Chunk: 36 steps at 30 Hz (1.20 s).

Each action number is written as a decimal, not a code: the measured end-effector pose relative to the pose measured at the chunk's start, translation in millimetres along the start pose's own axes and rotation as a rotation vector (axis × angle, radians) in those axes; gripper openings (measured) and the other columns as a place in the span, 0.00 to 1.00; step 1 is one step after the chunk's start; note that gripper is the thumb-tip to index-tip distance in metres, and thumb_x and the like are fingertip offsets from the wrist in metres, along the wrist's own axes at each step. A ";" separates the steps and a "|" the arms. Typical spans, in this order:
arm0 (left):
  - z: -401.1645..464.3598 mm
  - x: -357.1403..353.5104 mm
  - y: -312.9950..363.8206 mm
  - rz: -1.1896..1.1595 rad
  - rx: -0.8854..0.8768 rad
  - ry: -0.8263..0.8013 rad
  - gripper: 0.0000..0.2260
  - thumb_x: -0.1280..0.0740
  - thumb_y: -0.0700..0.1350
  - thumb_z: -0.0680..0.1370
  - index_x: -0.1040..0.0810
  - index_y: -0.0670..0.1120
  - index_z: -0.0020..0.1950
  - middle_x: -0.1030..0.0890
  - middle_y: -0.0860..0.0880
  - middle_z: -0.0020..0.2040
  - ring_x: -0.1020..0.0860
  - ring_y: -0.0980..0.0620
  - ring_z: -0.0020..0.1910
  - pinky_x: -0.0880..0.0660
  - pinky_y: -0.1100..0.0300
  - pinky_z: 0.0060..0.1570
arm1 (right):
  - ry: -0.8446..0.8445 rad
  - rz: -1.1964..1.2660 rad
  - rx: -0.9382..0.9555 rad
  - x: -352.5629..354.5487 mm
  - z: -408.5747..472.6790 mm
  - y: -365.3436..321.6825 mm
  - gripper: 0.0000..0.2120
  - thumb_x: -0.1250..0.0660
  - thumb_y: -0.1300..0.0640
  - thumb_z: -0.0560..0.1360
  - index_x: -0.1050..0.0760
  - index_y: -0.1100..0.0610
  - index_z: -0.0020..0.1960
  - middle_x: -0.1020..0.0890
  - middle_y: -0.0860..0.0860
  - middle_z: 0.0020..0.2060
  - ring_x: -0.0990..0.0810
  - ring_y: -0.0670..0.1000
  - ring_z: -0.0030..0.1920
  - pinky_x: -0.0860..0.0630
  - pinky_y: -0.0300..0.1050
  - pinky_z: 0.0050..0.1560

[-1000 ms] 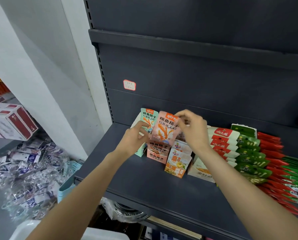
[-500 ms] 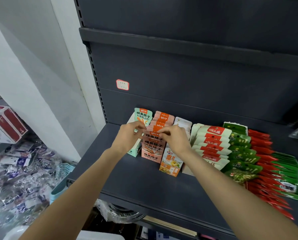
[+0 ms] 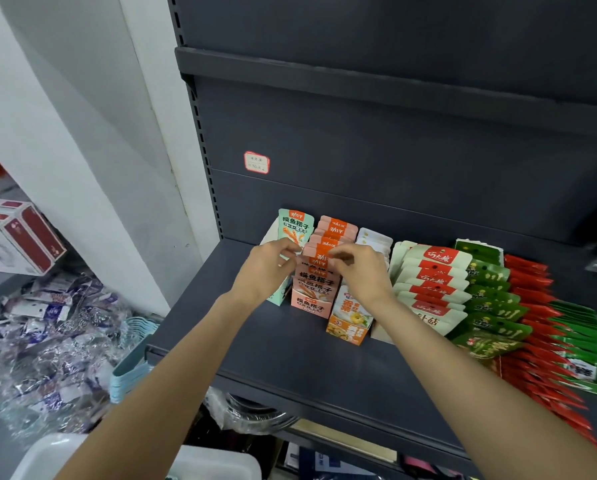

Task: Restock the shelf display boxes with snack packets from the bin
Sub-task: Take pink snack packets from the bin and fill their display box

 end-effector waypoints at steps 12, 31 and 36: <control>-132.9 25.6 6.3 0.081 0.080 0.235 0.07 0.37 0.49 0.78 0.23 0.51 0.55 0.20 0.54 0.45 0.21 0.52 0.44 0.23 0.52 0.45 | -0.032 0.257 0.034 -14.3 -116.6 -24.4 0.09 0.37 0.61 0.77 0.21 0.53 0.54 0.20 0.47 0.49 0.23 0.43 0.44 0.25 0.35 0.46; -385.4 3.2 -247.8 0.255 0.469 -0.174 0.22 0.36 0.48 0.78 0.34 0.48 0.72 0.31 0.44 0.70 0.33 0.44 0.69 0.34 0.50 0.66 | -0.554 0.164 -0.290 -286.0 -322.6 -32.2 0.26 0.34 0.58 0.77 0.37 0.56 0.72 0.31 0.55 0.68 0.31 0.53 0.67 0.35 0.43 0.65; -391.5 -5.6 -289.1 0.361 0.342 -0.376 0.34 0.36 0.55 0.76 0.51 0.55 0.77 0.50 0.51 0.78 0.52 0.47 0.77 0.53 0.46 0.74 | -0.602 0.027 -0.359 -334.6 -352.8 -16.0 0.40 0.29 0.55 0.73 0.48 0.54 0.77 0.45 0.54 0.76 0.47 0.53 0.76 0.47 0.45 0.73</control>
Point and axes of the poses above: each hand's wrist, its own z-axis towards the middle knuckle, its own x-axis out of the back of the hand, y = z × x, the point moved 7 cm from there along z, towards the middle knuckle
